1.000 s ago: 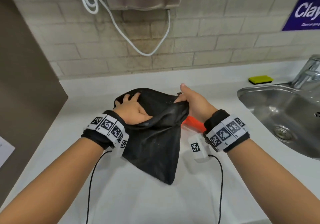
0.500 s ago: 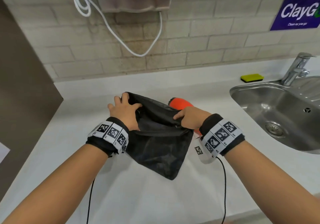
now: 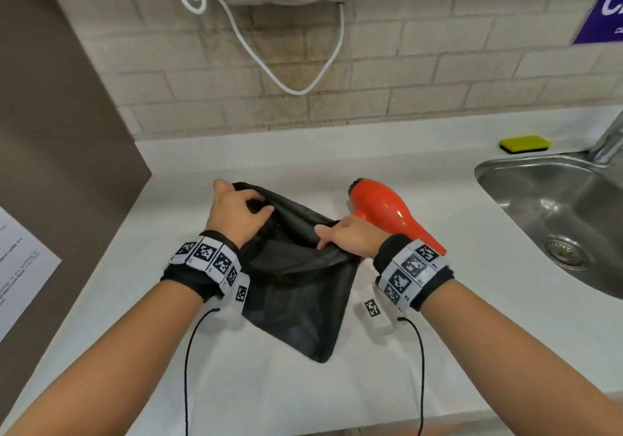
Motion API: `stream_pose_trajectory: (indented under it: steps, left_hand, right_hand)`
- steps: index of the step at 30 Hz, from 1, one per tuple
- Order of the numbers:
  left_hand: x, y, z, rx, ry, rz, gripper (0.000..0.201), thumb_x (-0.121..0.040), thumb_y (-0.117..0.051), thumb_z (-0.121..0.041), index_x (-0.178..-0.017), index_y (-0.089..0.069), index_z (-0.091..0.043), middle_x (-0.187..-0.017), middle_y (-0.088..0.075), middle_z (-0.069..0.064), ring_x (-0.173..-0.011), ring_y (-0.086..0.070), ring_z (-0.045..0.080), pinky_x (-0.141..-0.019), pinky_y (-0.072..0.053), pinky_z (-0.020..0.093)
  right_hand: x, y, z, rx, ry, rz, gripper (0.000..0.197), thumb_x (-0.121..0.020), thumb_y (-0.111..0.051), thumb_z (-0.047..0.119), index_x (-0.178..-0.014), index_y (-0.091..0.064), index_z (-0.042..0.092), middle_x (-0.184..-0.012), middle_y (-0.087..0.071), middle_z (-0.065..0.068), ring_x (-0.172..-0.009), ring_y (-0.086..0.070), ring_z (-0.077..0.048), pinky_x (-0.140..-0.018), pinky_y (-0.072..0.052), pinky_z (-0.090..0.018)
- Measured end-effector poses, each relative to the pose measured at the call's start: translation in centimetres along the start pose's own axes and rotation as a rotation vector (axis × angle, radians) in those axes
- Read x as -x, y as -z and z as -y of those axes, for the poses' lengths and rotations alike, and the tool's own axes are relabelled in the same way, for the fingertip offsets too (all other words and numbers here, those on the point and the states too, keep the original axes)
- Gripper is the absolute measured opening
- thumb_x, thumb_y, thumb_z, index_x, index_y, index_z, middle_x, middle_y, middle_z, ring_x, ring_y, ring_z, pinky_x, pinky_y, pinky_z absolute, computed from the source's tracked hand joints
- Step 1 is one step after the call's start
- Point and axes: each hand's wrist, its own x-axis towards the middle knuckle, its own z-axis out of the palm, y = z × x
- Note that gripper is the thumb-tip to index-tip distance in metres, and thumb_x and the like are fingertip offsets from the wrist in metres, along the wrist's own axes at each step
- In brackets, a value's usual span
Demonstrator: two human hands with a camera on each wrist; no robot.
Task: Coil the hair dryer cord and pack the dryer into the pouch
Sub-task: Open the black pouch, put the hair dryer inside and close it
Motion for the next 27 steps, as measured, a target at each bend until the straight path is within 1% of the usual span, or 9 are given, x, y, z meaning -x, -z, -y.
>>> stream_pose_trajectory:
  steps: [4,6,8,12,15,17,20,23,27]
  left_hand:
    - [0.4,1.5,1.9,-0.177,0.011,-0.023,0.041,-0.083,-0.051,0.0,-0.114,-0.065,-0.024,-0.138,-0.025,0.014,-0.103,-0.054,0.036,-0.1,-0.038,0.03]
    - [0.6,2.0,2.5,-0.285,0.039,0.055,0.051,-0.085,-0.045,-0.003,-0.125,-0.056,-0.032,-0.146,-0.026,0.013,-0.109,-0.054,0.038,-0.098,-0.041,0.037]
    - [0.7,2.0,3.0,-0.315,0.026,0.129,0.058,-0.086,-0.04,-0.004,-0.135,-0.043,-0.035,-0.139,-0.045,0.012,-0.114,-0.051,0.038,-0.097,-0.041,0.041]
    - [0.5,1.6,3.3,-0.052,0.036,0.108,0.047,-0.088,-0.042,-0.005,-0.134,-0.044,-0.016,-0.122,-0.051,0.018,-0.116,-0.047,0.034,-0.101,-0.034,0.033]
    - [0.9,2.4,3.3,-0.032,-0.045,0.165,0.018,-0.085,-0.057,-0.011,-0.1,-0.063,-0.018,-0.093,-0.044,0.002,-0.09,-0.052,0.023,-0.088,-0.037,0.023]
    - [1.1,2.7,3.4,-0.105,-0.081,0.3,0.028,-0.083,-0.052,-0.002,-0.082,-0.068,-0.025,-0.083,-0.034,-0.005,-0.073,-0.047,0.014,-0.085,-0.043,0.026]
    - [1.3,2.6,3.5,-0.322,-0.027,0.433,0.039,-0.086,-0.045,-0.003,-0.099,-0.072,-0.028,-0.102,-0.04,0.002,-0.087,-0.052,0.021,-0.093,-0.043,0.028]
    - [1.2,2.5,3.8,-0.381,0.074,0.314,0.04,-0.09,-0.042,-0.011,-0.12,-0.062,-0.026,-0.127,-0.05,0.013,-0.111,-0.054,0.03,-0.103,-0.037,0.032]
    - [1.1,3.2,3.4,-0.258,0.041,0.019,0.043,-0.084,-0.062,-0.027,-0.126,-0.056,-0.022,-0.119,-0.063,0.014,-0.109,-0.058,0.032,-0.093,-0.045,0.036]
  right_hand:
    - [-1.2,-1.3,0.1,0.272,0.039,-0.098,0.034,-0.086,-0.055,0.014,-0.119,-0.062,0.011,-0.122,-0.062,-0.008,-0.111,-0.057,-0.024,-0.09,-0.043,-0.025]
    - [-1.7,-2.0,0.4,0.397,0.066,-0.07,0.053,-0.082,-0.055,0.008,-0.134,-0.046,0.014,-0.125,-0.059,-0.009,-0.109,-0.058,-0.026,-0.089,-0.046,-0.027]
    - [-2.1,-2.8,0.8,0.501,0.063,-0.022,0.064,-0.08,-0.058,0.01,-0.139,-0.034,0.014,-0.12,-0.057,-0.013,-0.102,-0.06,-0.029,-0.083,-0.052,-0.032]
    - [-2.9,-3.7,1.4,0.461,0.059,0.035,0.08,-0.073,-0.068,0.01,-0.14,-0.025,0.012,-0.125,-0.052,-0.015,-0.108,-0.056,-0.033,-0.09,-0.051,-0.037]
    - [-3.0,-3.6,1.7,0.331,0.112,-0.042,0.06,-0.082,-0.052,0.011,-0.138,-0.032,0.011,-0.129,-0.052,-0.016,-0.113,-0.053,-0.032,-0.095,-0.045,-0.033]
    - [-3.3,-3.3,1.8,0.233,0.137,-0.141,0.044,-0.083,-0.047,0.007,-0.127,-0.046,0.012,-0.119,-0.057,-0.015,-0.103,-0.056,-0.029,-0.085,-0.045,-0.027]
    - [-3.4,-2.7,2.0,0.221,0.228,-0.195,0.02,-0.078,-0.047,-0.004,-0.084,-0.055,0.014,-0.079,-0.055,-0.001,-0.077,-0.051,-0.022,-0.057,-0.037,-0.021]
    - [-3.0,-2.3,2.3,0.309,0.287,-0.15,0.025,-0.079,-0.047,-0.003,-0.073,-0.064,0.014,-0.077,-0.063,0.003,-0.068,-0.052,-0.014,-0.062,-0.04,-0.019]
    - [-2.7,-1.9,2.4,0.403,0.3,-0.212,0.023,-0.083,-0.054,0.008,-0.096,-0.072,0.015,-0.105,-0.07,-0.001,-0.089,-0.062,-0.017,-0.085,-0.05,-0.029]
